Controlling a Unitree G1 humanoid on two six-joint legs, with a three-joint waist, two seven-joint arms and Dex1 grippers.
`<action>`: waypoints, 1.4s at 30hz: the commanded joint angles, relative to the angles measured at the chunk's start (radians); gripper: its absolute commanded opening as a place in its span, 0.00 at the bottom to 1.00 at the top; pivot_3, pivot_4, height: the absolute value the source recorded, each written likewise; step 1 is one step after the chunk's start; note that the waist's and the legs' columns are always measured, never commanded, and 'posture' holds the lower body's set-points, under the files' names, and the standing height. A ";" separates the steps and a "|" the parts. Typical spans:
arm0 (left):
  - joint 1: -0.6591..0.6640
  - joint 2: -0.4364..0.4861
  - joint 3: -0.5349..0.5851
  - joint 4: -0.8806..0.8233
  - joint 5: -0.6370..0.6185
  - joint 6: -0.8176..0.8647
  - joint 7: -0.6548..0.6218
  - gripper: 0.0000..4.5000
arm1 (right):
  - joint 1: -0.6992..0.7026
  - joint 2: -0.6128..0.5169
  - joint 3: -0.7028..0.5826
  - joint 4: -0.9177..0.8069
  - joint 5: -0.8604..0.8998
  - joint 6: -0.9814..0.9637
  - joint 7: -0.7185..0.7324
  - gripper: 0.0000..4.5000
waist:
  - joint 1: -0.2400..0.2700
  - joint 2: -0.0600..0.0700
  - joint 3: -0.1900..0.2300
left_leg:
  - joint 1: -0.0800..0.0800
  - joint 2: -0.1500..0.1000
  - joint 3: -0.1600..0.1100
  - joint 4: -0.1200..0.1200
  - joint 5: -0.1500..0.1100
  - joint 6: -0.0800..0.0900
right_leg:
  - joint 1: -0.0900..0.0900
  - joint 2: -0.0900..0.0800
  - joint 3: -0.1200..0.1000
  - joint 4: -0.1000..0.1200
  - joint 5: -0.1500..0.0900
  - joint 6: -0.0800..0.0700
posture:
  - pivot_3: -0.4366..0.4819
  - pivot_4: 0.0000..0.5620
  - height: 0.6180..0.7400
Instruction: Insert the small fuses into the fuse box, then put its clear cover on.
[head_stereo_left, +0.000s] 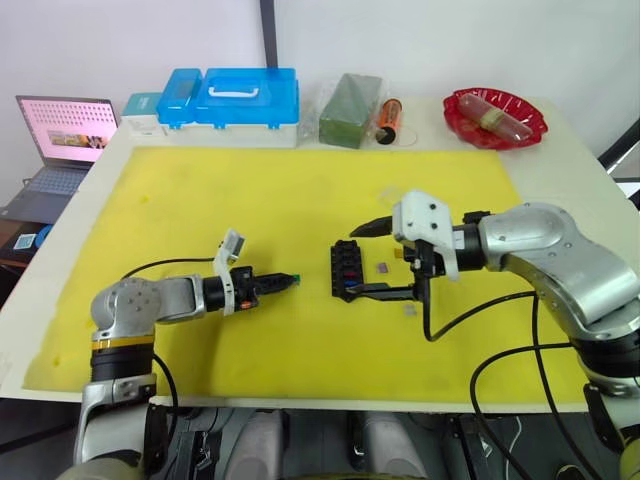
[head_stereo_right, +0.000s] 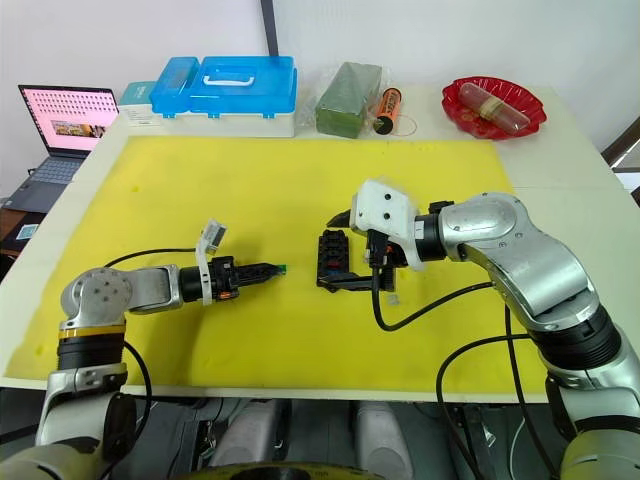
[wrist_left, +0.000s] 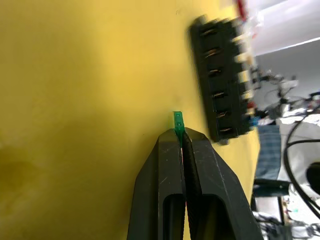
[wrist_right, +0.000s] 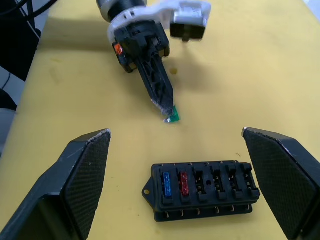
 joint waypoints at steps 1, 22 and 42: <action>-0.040 0.052 -0.021 -0.114 -0.011 -0.103 -0.146 0.01 | -0.021 0.021 -0.076 -0.021 0.066 0.072 -0.034 1.00 | 0.001 0.000 0.000 | 0.000 0.000 0.000 0.000 0.000 0.000 | 0.000 0.000 0.000 0.000 0.000 -0.001 | 0.48 0.27 1.00; -0.280 0.135 -0.335 -0.167 0.295 -0.605 -0.562 0.00 | -0.349 0.138 -0.263 0.156 0.472 0.725 -0.282 0.80 | -0.018 0.001 0.001 | -0.002 0.002 0.003 -0.003 -0.001 0.002 | 0.001 0.002 0.001 -0.012 0.003 0.000 | 0.48 0.27 1.00; -0.278 0.115 -0.344 -0.163 0.341 -0.646 -0.588 0.00 | -0.338 0.126 -0.229 0.151 0.471 0.715 -0.289 0.33 | -0.020 0.001 0.001 | -0.002 0.004 0.003 -0.003 -0.002 0.003 | 0.001 0.004 0.001 -0.011 0.003 0.001 | 0.48 0.27 1.00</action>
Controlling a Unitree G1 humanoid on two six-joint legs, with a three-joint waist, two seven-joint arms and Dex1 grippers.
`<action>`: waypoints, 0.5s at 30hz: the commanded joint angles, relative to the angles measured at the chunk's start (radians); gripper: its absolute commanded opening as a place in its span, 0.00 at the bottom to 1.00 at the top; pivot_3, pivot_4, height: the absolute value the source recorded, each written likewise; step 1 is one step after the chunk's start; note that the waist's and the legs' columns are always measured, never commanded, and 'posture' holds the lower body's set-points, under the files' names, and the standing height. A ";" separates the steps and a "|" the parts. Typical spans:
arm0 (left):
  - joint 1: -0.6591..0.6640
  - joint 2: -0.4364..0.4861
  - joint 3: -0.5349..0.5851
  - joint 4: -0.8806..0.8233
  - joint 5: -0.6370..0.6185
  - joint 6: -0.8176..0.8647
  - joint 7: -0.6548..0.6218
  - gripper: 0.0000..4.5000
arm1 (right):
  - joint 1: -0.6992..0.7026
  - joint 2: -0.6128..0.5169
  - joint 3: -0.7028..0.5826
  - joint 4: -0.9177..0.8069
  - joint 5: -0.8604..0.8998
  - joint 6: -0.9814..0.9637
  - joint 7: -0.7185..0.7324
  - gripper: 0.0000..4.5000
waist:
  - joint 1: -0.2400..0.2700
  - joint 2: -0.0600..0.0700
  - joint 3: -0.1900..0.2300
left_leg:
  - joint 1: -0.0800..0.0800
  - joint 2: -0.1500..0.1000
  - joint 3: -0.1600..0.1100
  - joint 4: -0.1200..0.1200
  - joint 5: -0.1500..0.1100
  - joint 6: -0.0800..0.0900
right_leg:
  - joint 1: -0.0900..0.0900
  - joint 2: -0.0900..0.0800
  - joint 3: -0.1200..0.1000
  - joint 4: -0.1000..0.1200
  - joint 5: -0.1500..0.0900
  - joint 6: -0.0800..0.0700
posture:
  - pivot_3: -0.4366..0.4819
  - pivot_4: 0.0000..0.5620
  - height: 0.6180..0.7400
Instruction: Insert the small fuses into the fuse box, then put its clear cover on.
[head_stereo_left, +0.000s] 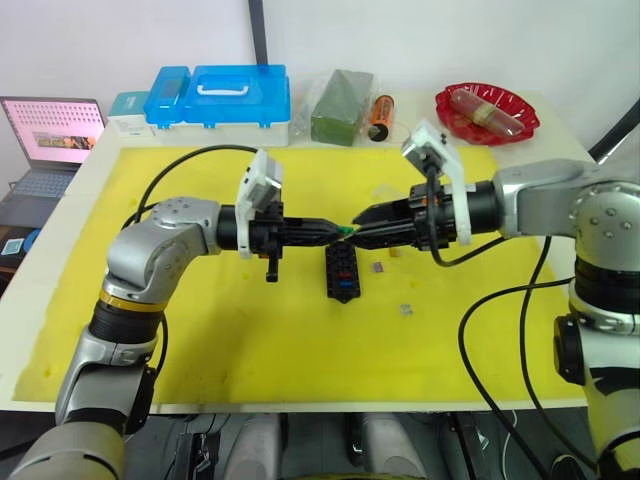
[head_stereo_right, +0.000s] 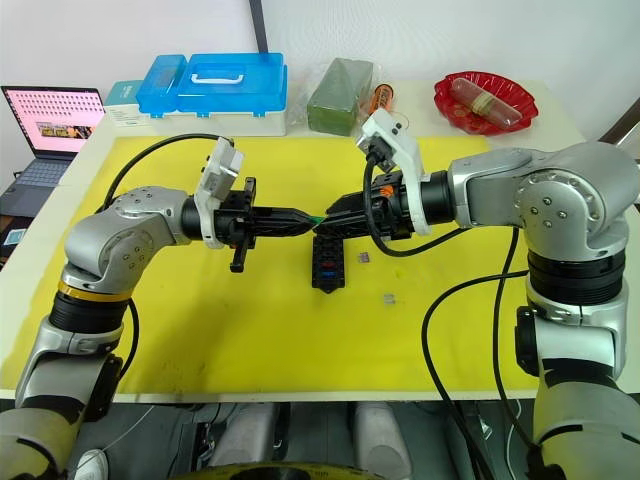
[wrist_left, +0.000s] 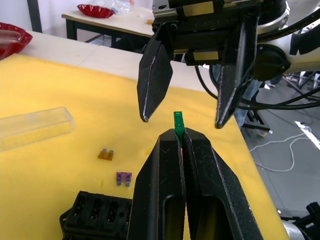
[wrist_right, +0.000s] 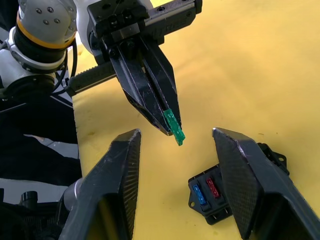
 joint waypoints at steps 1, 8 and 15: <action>-0.015 -0.002 0.006 -0.020 0.003 -0.019 -0.005 0.00 | -0.014 -0.012 -0.015 -0.028 0.004 -0.025 0.007 0.27 | 0.000 0.000 0.000 | 0.000 0.000 0.000 0.000 0.000 0.000 | 0.000 0.000 0.000 0.000 0.000 0.000 | 0.48 0.27 1.00; -0.012 0.003 0.011 -0.022 0.006 -0.017 -0.005 0.00 | -0.006 -0.019 0.003 -0.033 -0.001 -0.046 0.017 0.19 | 0.000 0.000 0.000 | 0.000 0.000 0.000 0.000 0.000 0.000 | 0.000 0.000 0.000 0.000 0.000 0.000 | 0.48 0.27 1.00; -0.011 0.005 0.013 -0.021 0.008 -0.020 -0.009 0.00 | -0.002 -0.025 0.013 -0.035 -0.005 -0.060 0.022 0.19 | 0.000 0.000 0.000 | 0.000 0.000 0.000 0.000 0.000 0.000 | 0.000 0.000 0.000 0.000 0.000 0.000 | 0.48 0.27 1.00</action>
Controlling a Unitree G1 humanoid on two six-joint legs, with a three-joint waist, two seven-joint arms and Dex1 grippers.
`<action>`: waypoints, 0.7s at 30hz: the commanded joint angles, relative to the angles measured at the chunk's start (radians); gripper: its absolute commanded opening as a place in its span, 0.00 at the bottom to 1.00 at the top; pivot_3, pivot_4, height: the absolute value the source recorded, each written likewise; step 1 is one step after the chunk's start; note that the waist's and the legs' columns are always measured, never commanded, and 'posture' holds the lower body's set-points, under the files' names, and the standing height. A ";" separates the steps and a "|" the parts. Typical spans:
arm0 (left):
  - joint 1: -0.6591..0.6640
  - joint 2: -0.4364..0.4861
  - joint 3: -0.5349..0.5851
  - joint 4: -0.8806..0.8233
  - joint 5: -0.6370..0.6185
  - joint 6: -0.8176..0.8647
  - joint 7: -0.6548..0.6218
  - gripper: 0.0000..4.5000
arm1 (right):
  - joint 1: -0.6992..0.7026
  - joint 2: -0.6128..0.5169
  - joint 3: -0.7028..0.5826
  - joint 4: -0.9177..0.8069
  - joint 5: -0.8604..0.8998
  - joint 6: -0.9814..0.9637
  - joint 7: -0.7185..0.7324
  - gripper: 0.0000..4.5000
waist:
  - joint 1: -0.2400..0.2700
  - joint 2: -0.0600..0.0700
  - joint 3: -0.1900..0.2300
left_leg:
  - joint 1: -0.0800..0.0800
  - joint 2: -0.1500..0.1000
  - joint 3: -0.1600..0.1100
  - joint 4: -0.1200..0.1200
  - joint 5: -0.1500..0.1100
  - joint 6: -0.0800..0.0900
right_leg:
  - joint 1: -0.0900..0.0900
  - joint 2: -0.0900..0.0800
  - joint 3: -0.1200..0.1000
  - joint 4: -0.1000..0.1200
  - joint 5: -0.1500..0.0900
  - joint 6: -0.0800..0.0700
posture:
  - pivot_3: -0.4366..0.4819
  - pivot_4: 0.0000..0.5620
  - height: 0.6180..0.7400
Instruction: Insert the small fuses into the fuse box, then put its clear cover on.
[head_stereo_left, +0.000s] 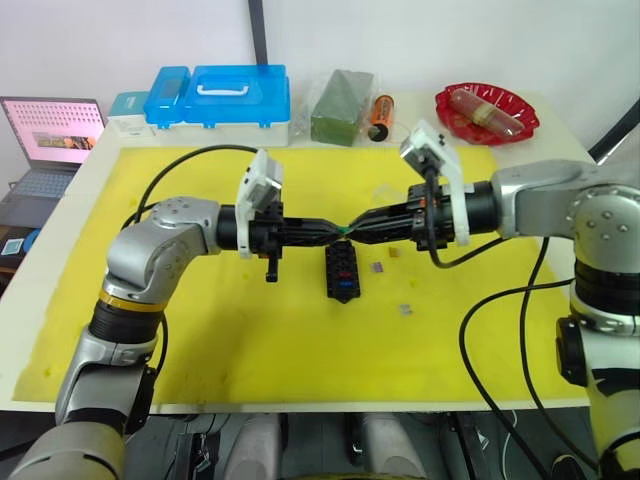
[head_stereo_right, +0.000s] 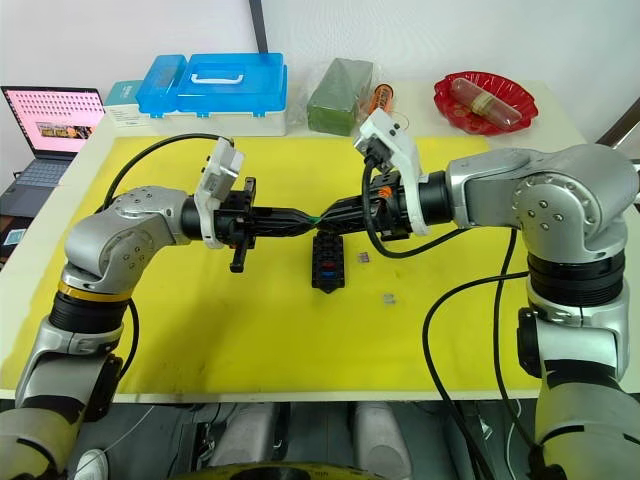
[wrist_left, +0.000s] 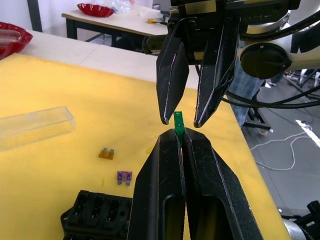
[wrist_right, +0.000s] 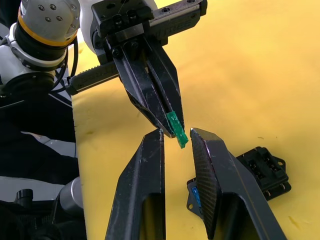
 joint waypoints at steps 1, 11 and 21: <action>-0.011 0.005 0.013 -0.020 0.001 -0.021 -0.006 0.00 | -0.007 -0.013 -0.012 -0.025 0.002 -0.023 0.011 0.19 | 0.000 0.000 0.000 | 0.000 0.000 0.000 0.000 0.000 0.000 | 0.000 0.000 0.000 0.000 0.000 0.000 | 0.48 0.27 1.00; -0.008 -0.001 0.016 -0.023 0.005 -0.021 0.000 0.00 | -0.002 -0.019 -0.007 -0.037 0.005 -0.035 0.016 0.01 | 0.000 0.000 0.000 | 0.000 0.000 0.000 0.000 0.000 0.000 | 0.000 0.000 0.000 0.000 0.000 0.000 | 0.48 0.27 1.00; -0.008 0.029 -0.004 -0.053 0.026 0.051 0.052 0.16 | -0.022 -0.041 0.032 -0.075 -0.026 -0.079 0.034 0.00 | 0.000 0.000 0.000 | 0.000 0.000 0.000 0.000 0.000 0.000 | 0.000 0.000 0.000 0.000 0.000 0.000 | 0.48 0.27 1.00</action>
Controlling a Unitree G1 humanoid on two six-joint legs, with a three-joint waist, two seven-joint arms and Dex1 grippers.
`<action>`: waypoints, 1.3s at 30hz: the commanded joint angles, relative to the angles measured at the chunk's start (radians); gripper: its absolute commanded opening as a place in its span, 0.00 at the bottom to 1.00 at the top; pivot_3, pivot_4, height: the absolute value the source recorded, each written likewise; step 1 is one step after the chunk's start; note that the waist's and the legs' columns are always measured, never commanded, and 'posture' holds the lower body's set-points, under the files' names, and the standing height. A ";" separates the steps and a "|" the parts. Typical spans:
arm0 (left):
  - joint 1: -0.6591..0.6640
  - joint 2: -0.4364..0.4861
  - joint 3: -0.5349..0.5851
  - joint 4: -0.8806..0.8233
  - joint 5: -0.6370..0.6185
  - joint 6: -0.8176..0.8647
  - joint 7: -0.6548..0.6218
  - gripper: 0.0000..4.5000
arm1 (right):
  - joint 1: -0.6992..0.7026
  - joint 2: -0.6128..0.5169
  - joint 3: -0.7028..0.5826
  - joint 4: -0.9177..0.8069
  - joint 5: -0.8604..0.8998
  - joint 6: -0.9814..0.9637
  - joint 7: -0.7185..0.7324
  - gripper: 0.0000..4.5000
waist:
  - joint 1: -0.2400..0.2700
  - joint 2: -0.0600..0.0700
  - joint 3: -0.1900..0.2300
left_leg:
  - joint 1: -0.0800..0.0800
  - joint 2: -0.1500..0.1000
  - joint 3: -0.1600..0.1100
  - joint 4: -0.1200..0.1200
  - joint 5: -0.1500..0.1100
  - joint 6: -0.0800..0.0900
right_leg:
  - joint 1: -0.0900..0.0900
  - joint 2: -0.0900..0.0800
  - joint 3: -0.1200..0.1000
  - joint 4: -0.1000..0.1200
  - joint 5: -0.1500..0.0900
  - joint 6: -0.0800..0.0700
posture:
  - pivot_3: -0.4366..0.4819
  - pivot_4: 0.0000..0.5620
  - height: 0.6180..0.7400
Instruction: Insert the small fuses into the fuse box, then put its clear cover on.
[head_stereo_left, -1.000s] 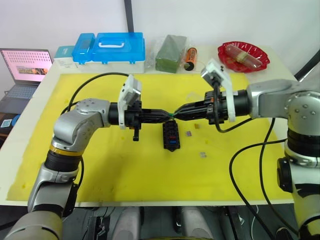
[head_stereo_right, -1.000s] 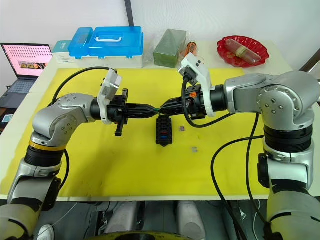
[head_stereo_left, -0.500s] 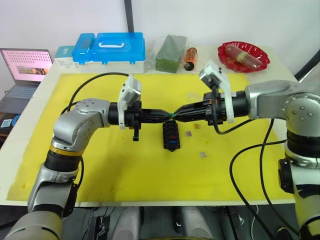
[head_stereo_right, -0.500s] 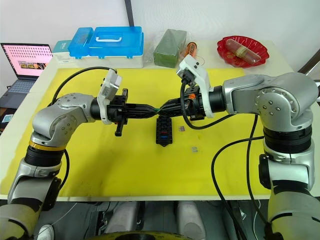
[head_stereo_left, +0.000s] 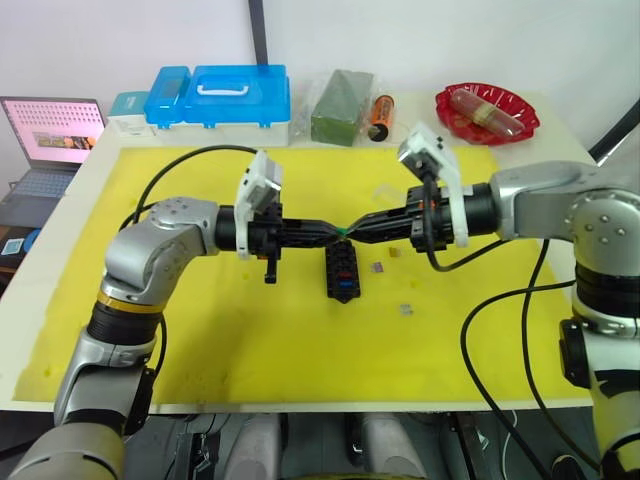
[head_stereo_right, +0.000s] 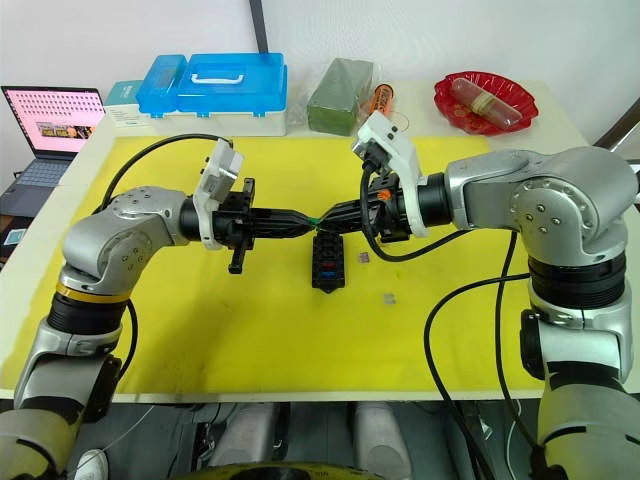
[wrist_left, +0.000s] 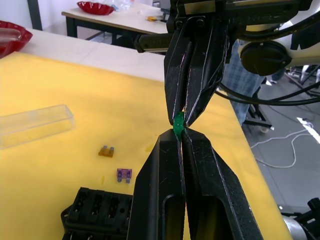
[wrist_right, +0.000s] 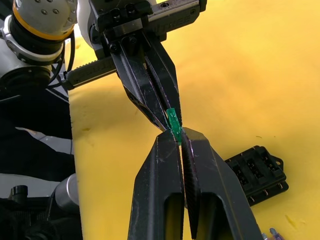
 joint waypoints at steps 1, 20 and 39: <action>-0.009 0.026 -0.016 -0.035 0.032 0.001 0.017 0.26 | -0.026 -0.040 0.033 -0.049 -0.037 -0.078 0.042 0.00 | 0.000 0.000 0.000 | 0.000 0.000 0.000 0.000 0.000 0.000 | 0.000 0.000 0.000 0.000 0.000 0.000 | 0.48 0.27 1.00; 0.113 0.079 -0.177 0.057 0.348 -0.292 -0.010 0.99 | 0.032 -0.140 0.380 0.079 -0.494 -0.587 0.350 0.00 | 0.001 0.001 0.000 | 0.000 0.000 0.001 0.001 0.000 0.000 | 0.000 0.000 0.000 0.000 0.000 0.000 | 0.48 0.27 1.00; 0.103 0.039 -0.175 0.105 0.410 -0.321 -0.009 0.99 | 0.032 -0.033 0.419 0.139 -0.629 -0.538 0.387 0.00 | 0.001 0.001 0.000 | 0.000 0.000 0.001 0.001 0.000 0.000 | -0.001 0.000 0.000 0.001 0.000 0.000 | 0.48 0.27 1.00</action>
